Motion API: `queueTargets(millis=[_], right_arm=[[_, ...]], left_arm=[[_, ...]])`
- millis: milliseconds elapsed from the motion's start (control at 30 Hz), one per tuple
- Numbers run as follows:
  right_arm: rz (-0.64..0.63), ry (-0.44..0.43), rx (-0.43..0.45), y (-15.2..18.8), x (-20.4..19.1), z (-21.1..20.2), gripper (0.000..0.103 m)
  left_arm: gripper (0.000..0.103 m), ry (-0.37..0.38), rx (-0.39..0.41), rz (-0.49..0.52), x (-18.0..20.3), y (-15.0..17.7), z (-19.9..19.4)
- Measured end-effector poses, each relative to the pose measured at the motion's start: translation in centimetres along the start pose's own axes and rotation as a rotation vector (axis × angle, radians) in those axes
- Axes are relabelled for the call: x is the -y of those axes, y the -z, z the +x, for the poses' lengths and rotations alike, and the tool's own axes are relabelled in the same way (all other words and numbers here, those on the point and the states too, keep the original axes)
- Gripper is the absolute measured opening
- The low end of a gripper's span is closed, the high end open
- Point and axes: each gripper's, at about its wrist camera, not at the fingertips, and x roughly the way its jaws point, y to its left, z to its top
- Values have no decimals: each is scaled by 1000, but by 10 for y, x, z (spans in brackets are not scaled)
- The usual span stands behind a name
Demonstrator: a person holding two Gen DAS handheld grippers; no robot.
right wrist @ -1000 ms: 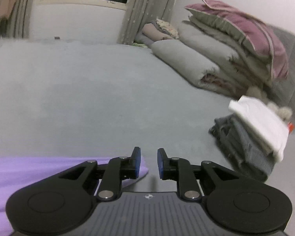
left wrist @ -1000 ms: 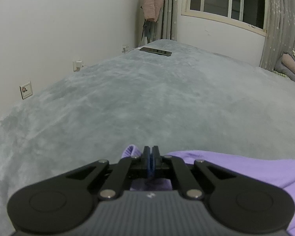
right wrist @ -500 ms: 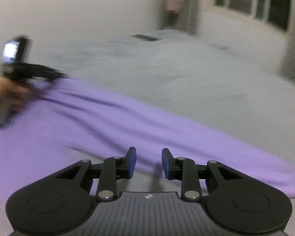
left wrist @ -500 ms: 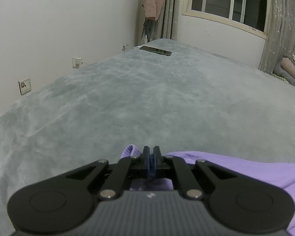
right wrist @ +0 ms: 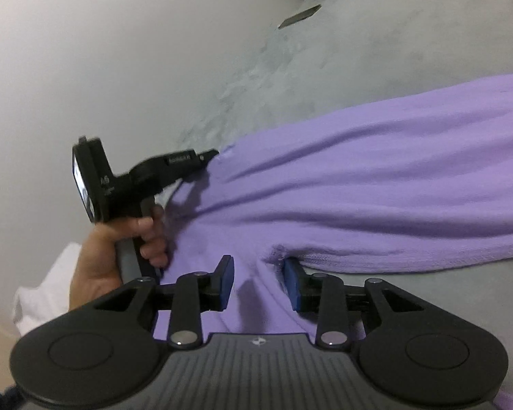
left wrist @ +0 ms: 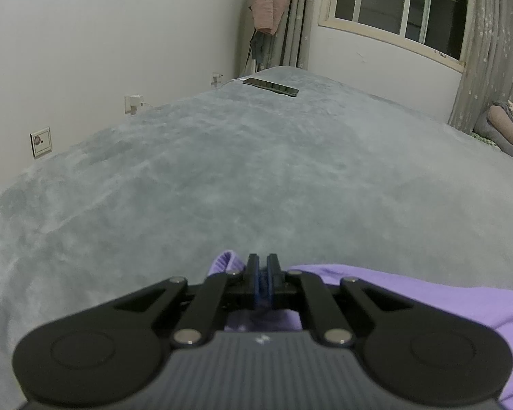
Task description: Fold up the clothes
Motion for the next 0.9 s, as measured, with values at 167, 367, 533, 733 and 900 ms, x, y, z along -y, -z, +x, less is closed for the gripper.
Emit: queueTargets(millis=[167, 367, 533, 733, 900], right_arm=[[-19, 78, 128, 0, -15, -5, 7], [-6, 192, 88, 1, -4, -1, 7], [61, 195, 116, -4, 23, -36, 8], [272, 400, 363, -12, 113, -143, 17], [504, 627, 619, 5, 183, -231, 16]], left_arm=[[5, 4, -2, -10, -1, 0, 0], [5, -4, 2, -2, 1, 0, 0], [5, -8, 3, -6, 0, 1, 0], [5, -12, 6, 7, 1, 1, 0], [5, -14, 8, 15, 2, 1, 0]])
